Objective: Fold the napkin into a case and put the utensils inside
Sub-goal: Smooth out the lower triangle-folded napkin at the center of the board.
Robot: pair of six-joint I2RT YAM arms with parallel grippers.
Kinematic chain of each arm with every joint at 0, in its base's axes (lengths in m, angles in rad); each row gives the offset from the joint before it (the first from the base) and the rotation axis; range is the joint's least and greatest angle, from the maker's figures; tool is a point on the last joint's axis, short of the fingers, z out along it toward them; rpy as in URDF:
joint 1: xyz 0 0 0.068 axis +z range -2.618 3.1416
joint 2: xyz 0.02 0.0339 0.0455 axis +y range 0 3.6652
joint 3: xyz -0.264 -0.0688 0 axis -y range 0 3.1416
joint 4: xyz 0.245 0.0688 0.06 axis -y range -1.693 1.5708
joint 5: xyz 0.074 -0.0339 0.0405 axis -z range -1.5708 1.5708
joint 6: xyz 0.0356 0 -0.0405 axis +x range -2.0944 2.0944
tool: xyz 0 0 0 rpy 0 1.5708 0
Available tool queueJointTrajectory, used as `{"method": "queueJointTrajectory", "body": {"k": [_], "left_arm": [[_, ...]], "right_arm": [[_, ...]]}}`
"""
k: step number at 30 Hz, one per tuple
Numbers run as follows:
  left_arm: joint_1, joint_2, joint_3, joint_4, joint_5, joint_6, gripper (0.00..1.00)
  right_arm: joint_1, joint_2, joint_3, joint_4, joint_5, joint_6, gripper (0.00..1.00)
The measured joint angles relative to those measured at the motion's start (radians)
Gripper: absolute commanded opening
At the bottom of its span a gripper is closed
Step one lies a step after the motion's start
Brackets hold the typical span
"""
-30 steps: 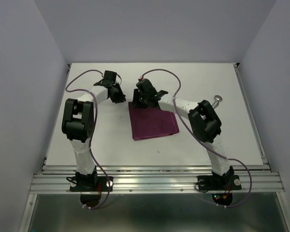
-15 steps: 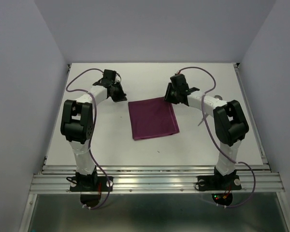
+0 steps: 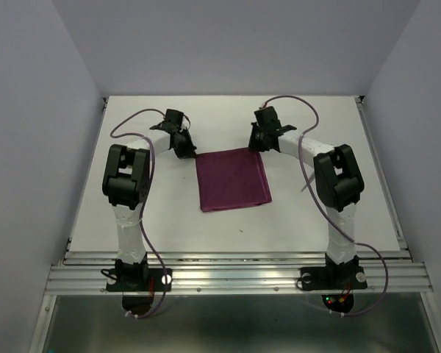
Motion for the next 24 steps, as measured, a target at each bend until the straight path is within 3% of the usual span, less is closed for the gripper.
{"method": "queueJointTrajectory", "body": {"k": [14, 19, 24], "left_arm": [[-0.001, 0.014, 0.039, -0.028, -0.024, 0.035, 0.0], [-0.003, 0.014, 0.073, -0.076, -0.063, 0.063, 0.0], [-0.009, 0.002, 0.128, -0.123, -0.109, 0.085, 0.0]], "right_arm": [[-0.02, 0.152, 0.13, -0.023, 0.053, -0.006, 0.05], [-0.02, 0.137, 0.114, -0.023, 0.052, -0.006, 0.06], [-0.026, 0.007, 0.022, -0.047, 0.067, -0.006, 0.09]]}}
